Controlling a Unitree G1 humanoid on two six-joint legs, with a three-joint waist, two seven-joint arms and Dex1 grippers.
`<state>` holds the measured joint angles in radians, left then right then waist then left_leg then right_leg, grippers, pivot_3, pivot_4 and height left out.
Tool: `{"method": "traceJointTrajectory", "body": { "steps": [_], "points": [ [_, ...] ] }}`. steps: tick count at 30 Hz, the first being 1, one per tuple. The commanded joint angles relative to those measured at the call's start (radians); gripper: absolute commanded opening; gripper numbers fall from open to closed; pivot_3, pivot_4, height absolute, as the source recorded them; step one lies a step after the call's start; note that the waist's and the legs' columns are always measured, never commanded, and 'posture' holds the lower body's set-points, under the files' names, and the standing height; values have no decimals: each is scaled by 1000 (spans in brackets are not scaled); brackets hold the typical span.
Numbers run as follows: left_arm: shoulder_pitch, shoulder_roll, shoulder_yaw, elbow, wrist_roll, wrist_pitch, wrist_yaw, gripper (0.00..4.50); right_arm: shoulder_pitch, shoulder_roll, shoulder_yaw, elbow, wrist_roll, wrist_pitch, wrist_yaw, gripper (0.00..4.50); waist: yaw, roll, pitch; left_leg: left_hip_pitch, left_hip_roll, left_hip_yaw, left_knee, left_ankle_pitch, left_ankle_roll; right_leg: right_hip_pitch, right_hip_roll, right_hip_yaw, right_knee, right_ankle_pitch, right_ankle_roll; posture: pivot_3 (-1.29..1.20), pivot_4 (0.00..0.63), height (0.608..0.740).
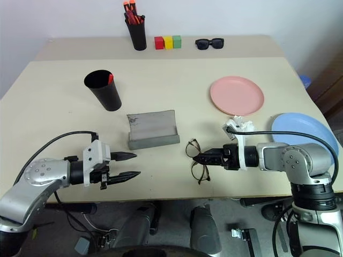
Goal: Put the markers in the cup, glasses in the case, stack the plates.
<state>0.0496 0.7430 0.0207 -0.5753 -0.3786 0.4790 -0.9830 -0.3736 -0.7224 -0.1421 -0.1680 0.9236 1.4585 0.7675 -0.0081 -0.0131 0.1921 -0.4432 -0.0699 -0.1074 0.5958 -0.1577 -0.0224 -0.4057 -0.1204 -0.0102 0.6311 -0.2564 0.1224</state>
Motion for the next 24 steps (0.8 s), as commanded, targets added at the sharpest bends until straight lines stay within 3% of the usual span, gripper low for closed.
{"method": "traceJointTrajectory", "body": {
  "steps": [1, 9, 13, 19, 24],
  "points": [
    [21, 2, -4, -34, 13, -36, 25, 2652, -24, 11, -18, 4, 20, 31, -17, 4500, 0, 0, 0, 0, 0, 0, 0, 0, 0, 0, 0, 0, 0, 0, 0, 0, 150, 740],
    [25, 0, -32, -29, 24, -54, 50, 2652, -34, 53, -9, 11, 6, 61, -71, 4500, 0, 0, 0, 0, 0, 1, 0, 0, 0, 0, 0, 0, -1, 0, 0, 0, 150, 740],
    [23, 2, -38, -31, 21, -56, 55, 2708, -55, 78, -17, 33, -1, 72, -98, 3262, -1, 0, 0, 0, 0, 1, 0, -1, 0, 0, 0, 1, -1, 0, 0, 0, 150, 740],
    [16, 3, -35, -35, 13, -50, 60, 2708, -68, 64, -3, 35, -9, 70, -97, 135, -1, 0, 0, -1, 0, 1, 0, -1, 0, -1, 0, 1, -1, 0, 0, 0, 150, 740],
    [8, 4, -32, -28, 11, -46, 65, 2708, -85, 38, 7, 28, -17, 52, -78, 56, -1, 0, 0, -1, 0, 1, 0, -1, 0, -1, 0, 1, -1, 0, 0, 0, 150, 740]
  ]
}}
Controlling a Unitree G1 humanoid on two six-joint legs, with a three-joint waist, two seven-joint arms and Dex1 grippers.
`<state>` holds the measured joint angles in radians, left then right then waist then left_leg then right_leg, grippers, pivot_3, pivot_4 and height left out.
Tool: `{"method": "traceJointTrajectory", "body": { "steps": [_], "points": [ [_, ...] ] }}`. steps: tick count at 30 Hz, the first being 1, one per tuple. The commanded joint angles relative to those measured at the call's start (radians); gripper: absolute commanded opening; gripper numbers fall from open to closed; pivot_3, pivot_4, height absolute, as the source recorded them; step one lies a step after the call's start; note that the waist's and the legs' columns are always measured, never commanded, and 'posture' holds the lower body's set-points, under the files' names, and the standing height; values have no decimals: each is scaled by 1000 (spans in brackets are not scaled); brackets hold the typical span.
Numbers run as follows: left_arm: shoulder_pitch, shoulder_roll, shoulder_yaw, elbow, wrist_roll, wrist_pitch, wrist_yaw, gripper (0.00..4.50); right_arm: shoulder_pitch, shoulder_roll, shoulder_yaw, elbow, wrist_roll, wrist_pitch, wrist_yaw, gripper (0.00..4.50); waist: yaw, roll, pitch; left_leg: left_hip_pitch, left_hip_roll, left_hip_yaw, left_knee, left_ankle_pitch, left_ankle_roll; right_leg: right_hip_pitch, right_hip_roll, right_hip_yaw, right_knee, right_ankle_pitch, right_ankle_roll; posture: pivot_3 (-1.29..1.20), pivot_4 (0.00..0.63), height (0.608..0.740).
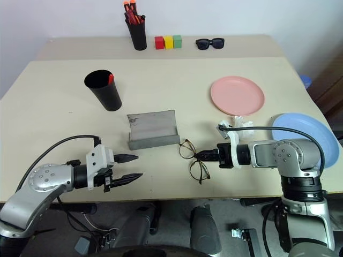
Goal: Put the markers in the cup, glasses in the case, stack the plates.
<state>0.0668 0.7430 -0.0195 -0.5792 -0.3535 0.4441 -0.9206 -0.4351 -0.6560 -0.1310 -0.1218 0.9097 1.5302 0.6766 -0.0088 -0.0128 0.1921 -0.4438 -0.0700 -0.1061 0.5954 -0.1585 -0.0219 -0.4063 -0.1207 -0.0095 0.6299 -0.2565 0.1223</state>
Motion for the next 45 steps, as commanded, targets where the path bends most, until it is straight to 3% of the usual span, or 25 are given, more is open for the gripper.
{"method": "traceJointTrajectory", "body": {
  "steps": [1, 8, 14, 21, 29, 37, 45],
  "points": [
    [-9, 4, 9, -24, -15, -11, 4, 2708, -28, -34, -4, -20, -6, -26, 16, 56, -1, 0, 0, 0, 0, 0, 0, 0, 0, 0, 0, 0, 0, 0, 0, 0, 150, 740],
    [28, -7, 104, 30, -21, -26, 48, 2708, -57, -215, 143, -182, -130, -305, 180, 56, -2, 1, 0, 0, 0, 1, 0, 0, 0, -1, -1, 0, -1, 0, 0, 0, 150, 740],
    [94, -9, 175, 83, -19, -54, 63, 2708, -245, -255, 259, -199, -242, -531, 342, 56, -5, 2, 1, 0, 1, 4, -2, -2, -2, -3, -1, 1, -1, 0, 0, 0, 150, 740],
    [100, -7, 199, 120, -25, -78, 54, 2708, -557, 3, 494, 125, -480, -820, 456, 56, -11, 1, 1, -1, 1, 4, -3, -2, -2, -4, -1, 2, -1, 1, -1, 0, 150, 740],
    [113, -11, 215, 99, -26, -71, 90, 2708, -699, 266, 630, 566, -667, -1054, 592, 56, -11, 1, 1, 0, 0, 4, -4, -1, 0, -6, 1, 2, 1, 3, 2, 0, 150, 740],
    [168, -16, 249, 49, -42, -55, 125, 2708, -709, 300, 606, 666, -710, -1037, 722, 56, -11, 2, 1, 1, -1, 4, -4, -2, -3, -9, 2, 2, 2, 4, 2, 0, 150, 740],
    [134, -33, 235, 77, -44, -64, 128, 2708, -688, 316, 593, 645, -718, -918, 724, 56, -11, 2, 1, 1, -1, 4, -4, -2, -3, -11, 3, 3, 4, 4, 2, 0, 150, 740]
  ]
}}
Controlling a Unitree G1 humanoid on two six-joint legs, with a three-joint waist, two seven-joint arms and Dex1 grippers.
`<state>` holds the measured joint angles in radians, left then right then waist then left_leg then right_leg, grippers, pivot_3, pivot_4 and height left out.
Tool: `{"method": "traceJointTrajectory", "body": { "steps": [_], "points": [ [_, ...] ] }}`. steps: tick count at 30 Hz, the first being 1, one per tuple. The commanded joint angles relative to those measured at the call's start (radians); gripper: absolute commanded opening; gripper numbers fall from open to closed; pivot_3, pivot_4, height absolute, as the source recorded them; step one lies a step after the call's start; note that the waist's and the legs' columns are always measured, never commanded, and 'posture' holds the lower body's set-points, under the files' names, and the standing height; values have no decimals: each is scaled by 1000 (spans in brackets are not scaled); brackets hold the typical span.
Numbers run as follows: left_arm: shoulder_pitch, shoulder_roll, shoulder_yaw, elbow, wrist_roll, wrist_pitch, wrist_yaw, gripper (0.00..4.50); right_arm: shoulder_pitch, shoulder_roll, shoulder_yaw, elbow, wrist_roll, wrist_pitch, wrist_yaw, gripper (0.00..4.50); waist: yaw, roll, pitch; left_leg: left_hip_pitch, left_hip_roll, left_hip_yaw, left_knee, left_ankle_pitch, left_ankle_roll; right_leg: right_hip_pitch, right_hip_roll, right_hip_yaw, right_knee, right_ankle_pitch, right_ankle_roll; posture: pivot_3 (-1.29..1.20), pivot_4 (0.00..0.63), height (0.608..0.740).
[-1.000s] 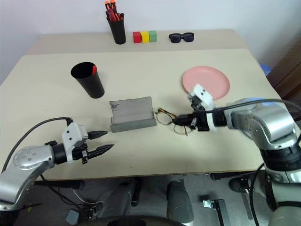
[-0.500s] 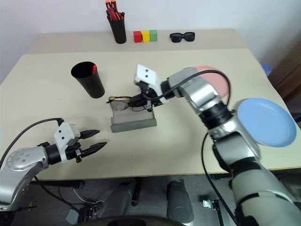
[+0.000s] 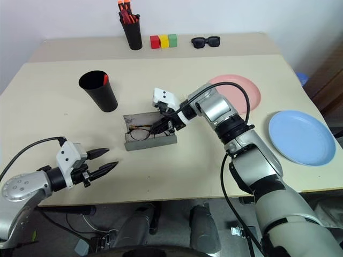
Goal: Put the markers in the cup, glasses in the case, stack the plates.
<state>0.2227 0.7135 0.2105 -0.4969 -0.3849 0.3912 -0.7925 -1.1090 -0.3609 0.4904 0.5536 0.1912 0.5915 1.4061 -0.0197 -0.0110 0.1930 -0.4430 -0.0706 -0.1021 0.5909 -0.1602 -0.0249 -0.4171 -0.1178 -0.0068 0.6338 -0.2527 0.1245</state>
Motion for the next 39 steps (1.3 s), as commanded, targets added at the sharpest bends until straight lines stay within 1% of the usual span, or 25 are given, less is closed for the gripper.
{"method": "traceJointTrajectory", "body": {
  "steps": [1, 4, 6, 7, 9, 11, 13, 15, 16, 18, 19, 20, 21, 22, 25, 26, 29, 32, 34, 36, 39],
  "points": [
    [-29, -4, 1, 2, -10, -15, -1, 2708, -11, 25, -28, -26, -7, 22, -14, 56, 0, 0, 0, 0, 0, 0, 0, 0, 0, 0, 0, 0, 0, 0, 0, 0, 150, 740],
    [-45, -9, -2, 19, -9, -22, -6, 2708, -9, 37, -38, -4, -28, 14, -54, 945, 0, 0, 0, 0, 0, 0, 0, 0, 0, 0, 0, 0, 0, 0, 0, 0, 150, 740],
    [-51, -10, -2, 25, -8, -21, -8, 2708, -9, 42, -53, -1, -32, 7, -77, 1860, 0, 0, 0, 0, 0, 1, 0, 0, 0, -1, 0, 0, 0, 0, 0, 0, 150, 740],
    [-53, -11, 1, 29, -11, -19, -8, 2708, -13, 44, -69, -6, -28, 10, -93, 2457, 0, 0, 0, 0, 0, 1, 0, 0, 0, -1, 0, 0, 0, 0, 0, 0, 150, 740],
    [-58, -14, 7, 35, -16, -17, -8, 2708, -17, 44, -100, -26, -18, 12, -115, 3425, 0, 0, 0, 0, 0, 1, 0, 0, 0, -1, 0, 0, 0, 0, 0, 0, 150, 740],
    [-69, -24, 20, 40, -31, -11, -2, 2708, -6, 34, -125, -66, -11, 8, -128, 3425, 1, 0, 0, 0, 0, 1, 0, 0, 0, -1, 0, 0, 1, 0, 0, 0, 150, 740],
    [-93, -39, 44, 37, -86, 36, 10, 2708, 29, 9, -139, -138, -16, -19, -139, 3425, 3, 0, 0, 0, 0, 1, 0, 0, 0, -1, 0, 1, 1, 0, 0, 0, 150, 740],
    [-151, -61, 75, 44, -165, 121, 54, 2170, 89, -29, -142, -230, -38, -76, -153, 3502, 8, 0, 0, 0, 0, 1, 0, 0, 0, 0, 0, 1, 1, 0, 1, 0, 150, 740],
    [-192, -68, 76, 48, -177, 149, 82, 1810, 126, -46, -149, -279, -46, -114, -166, 3502, 9, -1, 0, 0, 0, 0, 0, 1, 1, 0, 0, 0, 1, 0, 1, 0, 150, 740],
    [-266, -74, 62, 60, -173, 199, 135, 796, 190, -67, -172, -362, -49, -159, -209, 3502, 9, -1, -1, 0, -1, -1, 1, 1, 1, 1, 0, 0, 1, 0, 1, 0, 150, 740],
    [-303, -72, 45, 73, -154, 216, 158, 322, 215, -69, -187, -395, -47, -163, -237, 3502, 7, -1, -1, 0, -1, -1, 2, 1, 2, 5, 0, 0, 1, 1, 1, 0, 150, 740],
    [-372, -72, 9, 100, -131, 262, 194, 20, 252, -77, -208, -441, -51, -167, -278, 3502, 7, -1, -1, 0, -1, 0, 2, 2, 2, 6, 0, 0, 1, 1, 1, 0, 150, 740],
    [-421, -71, -17, 120, -116, 295, 219, 20, 278, -81, -222, -475, -55, -167, -308, 3502, 8, -1, -1, 0, -1, 0, 2, 2, 2, 6, 0, 0, 1, 1, 2, 0, 150, 740],
    [-502, -88, -42, 157, -103, 312, 247, 20, 319, -93, -242, -520, -62, -174, -346, 3502, 7, -1, -1, 1, -1, -1, 3, 2, 1, 6, 0, 0, 3, 1, 2, 0, 150, 740],
    [-718, -173, -75, 276, -113, 386, 318, 20, 433, -114, -300, -649, -57, -173, -429, 3502, 13, -3, -1, 1, -2, -2, 4, 3, 1, 7, 1, 0, 4, 2, 3, 0, 150, 740],
    [-769, -192, -92, 314, -103, 399, 327, 20, 467, -120, -313, -688, -51, -171, -444, 3502, 12, -3, -1, 1, -2, -2, 4, 3, 1, 7, 1, -1, 3, 2, 4, 0, 150, 740],
    [-940, -222, -217, 520, 6, 446, 351, 20, 585, -143, -344, -804, -64, -154, -513, 3502, 9, -3, -1, 1, -2, -1, 5, 3, 1, 8, 1, -1, 3, 2, 5, 0, 150, 740],
    [-1047, -268, -252, 656, 34, 447, 347, 20, 654, -154, -369, -888, -53, -108, -563, 3502, 0, -3, -1, 1, -2, 1, 5, 3, 1, 8, 1, 0, 3, 2, 5, 0, 150, 740],
    [-1092, -287, -288, 718, 55, 445, 318, 20, 682, -159, -392, -931, -43, -76, -595, 3502, 0, -3, -1, 1, -2, 0, 4, 3, 1, 7, 1, 0, 3, 2, 5, 0, 150, 740],
    [-1112, -288, -313, 753, 74, 449, 293, 20, 691, -162, -402, -953, -34, -54, -615, 3502, 0, -3, -1, 1, -1, 0, 4, 3, 1, 7, 1, 0, 3, 2, 5, 0, 150, 740],
    [-1123, -273, -362, 768, 79, 479, 210, 20, 710, -186, -443, -987, -13, -33, -628, 3502, 4, -3, -1, 1, -1, 0, 4, 3, 1, 7, 1, 0, 3, 2, 5, 0, 150, 740]
  ]
}}
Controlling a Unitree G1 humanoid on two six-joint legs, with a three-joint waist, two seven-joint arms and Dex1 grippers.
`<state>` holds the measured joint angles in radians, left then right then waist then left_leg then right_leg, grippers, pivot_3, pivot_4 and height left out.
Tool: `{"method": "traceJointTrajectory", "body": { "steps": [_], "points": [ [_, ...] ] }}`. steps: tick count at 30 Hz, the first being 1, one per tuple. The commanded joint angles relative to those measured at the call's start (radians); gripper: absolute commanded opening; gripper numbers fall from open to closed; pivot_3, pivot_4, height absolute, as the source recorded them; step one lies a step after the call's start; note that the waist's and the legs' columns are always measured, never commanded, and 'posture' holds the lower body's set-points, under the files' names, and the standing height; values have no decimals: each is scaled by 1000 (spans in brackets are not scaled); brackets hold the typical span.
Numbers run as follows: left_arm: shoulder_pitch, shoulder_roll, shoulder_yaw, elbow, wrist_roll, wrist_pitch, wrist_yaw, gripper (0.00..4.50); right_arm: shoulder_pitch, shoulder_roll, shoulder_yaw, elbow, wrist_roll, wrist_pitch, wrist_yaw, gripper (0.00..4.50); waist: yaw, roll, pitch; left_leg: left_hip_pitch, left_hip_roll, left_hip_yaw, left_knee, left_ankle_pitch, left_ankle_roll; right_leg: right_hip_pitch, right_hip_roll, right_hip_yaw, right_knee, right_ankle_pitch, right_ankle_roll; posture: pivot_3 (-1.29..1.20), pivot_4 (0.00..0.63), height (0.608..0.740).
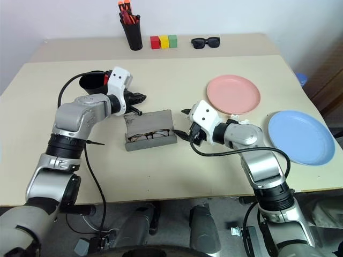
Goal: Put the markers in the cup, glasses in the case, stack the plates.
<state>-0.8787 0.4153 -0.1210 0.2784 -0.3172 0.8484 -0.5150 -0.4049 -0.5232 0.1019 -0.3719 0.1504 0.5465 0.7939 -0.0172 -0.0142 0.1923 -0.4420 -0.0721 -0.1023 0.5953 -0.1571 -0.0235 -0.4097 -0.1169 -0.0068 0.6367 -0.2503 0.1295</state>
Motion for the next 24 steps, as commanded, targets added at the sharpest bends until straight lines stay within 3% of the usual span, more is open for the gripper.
{"method": "traceJointTrajectory", "body": {
  "steps": [1, 6, 13, 19, 24],
  "points": [
    [-15, 37, -45, -19, 11, 28, -99, 20, 9, -32, -66, -67, 34, 15, -17, 3502, 3, 0, 0, 0, 0, 0, 0, 0, 0, 0, 0, 0, 0, 0, 0, 0, 150, 740],
    [67, 126, -115, -137, 22, 7, -249, 20, -2, -66, -107, -40, 59, 4, -22, 3502, 0, 0, 0, 0, 0, 0, 0, 0, 0, 0, 0, 0, -1, 0, 0, 0, 150, 740],
    [259, 239, -90, -389, -16, -70, -398, 20, -70, -82, -116, 113, 46, -34, -36, 3502, 2, 0, 0, 0, 1, -1, -1, 0, 0, 0, -1, 0, -2, 0, -1, 0, 150, 740],
    [342, 229, -21, -467, -28, -119, -371, 20, -125, -88, -90, 263, -11, -77, -70, 3502, 7, 0, 0, -1, 2, -1, 0, 0, 0, 1, -2, 0, -4, 0, -1, 0, 150, 740],
    [322, 212, 4, -414, 5, -27, -254, 20, -123, -86, -83, 271, -2, -114, -48, 3502, 5, 0, 0, -1, 1, -1, 0, 0, 0, 1, -2, 0, -4, 0, -1, 0, 150, 740]
  ]
}}
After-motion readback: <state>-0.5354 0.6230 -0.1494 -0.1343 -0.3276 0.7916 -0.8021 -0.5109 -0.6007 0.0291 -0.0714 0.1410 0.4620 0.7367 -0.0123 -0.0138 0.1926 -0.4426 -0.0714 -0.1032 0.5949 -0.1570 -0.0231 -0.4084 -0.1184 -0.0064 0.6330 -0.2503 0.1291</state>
